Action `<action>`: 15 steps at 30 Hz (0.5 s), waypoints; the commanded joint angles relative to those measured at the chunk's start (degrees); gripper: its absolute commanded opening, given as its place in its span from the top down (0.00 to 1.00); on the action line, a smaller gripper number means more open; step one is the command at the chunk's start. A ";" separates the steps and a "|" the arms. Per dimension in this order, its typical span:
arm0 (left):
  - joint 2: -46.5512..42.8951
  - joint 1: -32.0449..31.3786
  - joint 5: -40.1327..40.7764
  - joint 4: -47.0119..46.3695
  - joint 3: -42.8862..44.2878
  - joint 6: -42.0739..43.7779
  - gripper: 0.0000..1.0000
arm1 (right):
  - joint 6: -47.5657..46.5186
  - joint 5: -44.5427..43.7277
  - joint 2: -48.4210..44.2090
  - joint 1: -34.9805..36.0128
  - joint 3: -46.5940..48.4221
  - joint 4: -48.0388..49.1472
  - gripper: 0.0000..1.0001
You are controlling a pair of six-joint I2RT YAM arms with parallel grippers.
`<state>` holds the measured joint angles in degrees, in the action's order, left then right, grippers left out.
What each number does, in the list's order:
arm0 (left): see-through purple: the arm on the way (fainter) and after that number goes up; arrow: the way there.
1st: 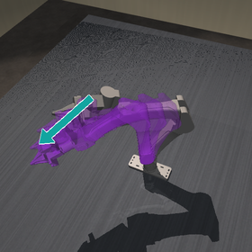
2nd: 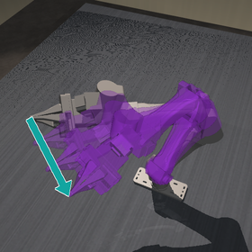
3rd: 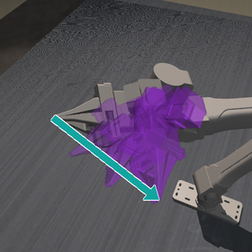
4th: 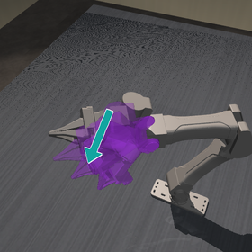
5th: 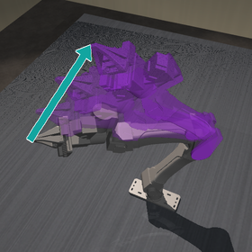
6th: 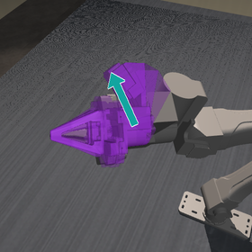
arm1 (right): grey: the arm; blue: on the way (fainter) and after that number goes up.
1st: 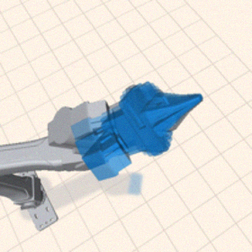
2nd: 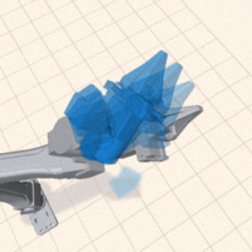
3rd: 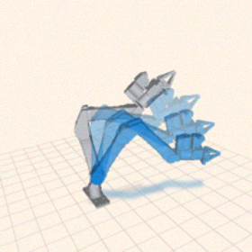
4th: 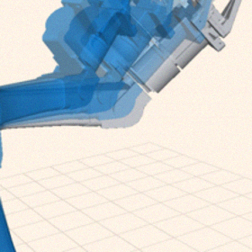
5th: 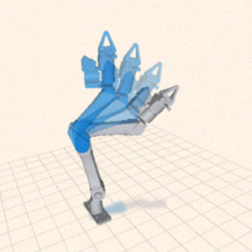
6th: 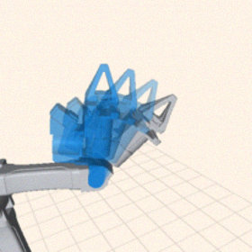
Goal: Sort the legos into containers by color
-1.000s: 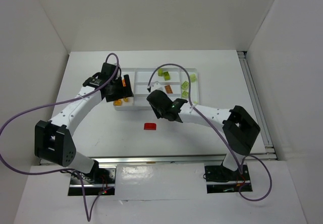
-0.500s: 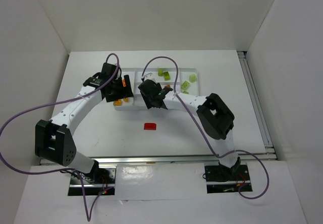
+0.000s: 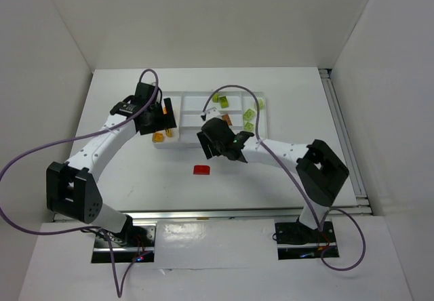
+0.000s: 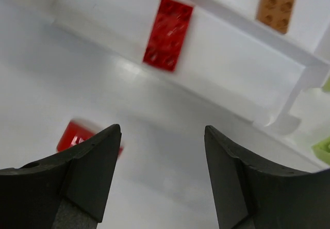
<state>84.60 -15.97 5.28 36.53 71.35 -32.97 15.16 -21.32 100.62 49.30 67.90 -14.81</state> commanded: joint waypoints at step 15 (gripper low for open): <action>-1.36 0.32 0.18 0.56 2.56 0.63 0.10 | -14.98 16.22 2.73 7.39 -4.54 5.75 0.17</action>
<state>84.44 -15.90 6.13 37.30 72.03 -32.97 2.90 -6.26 101.16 56.36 61.49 -12.08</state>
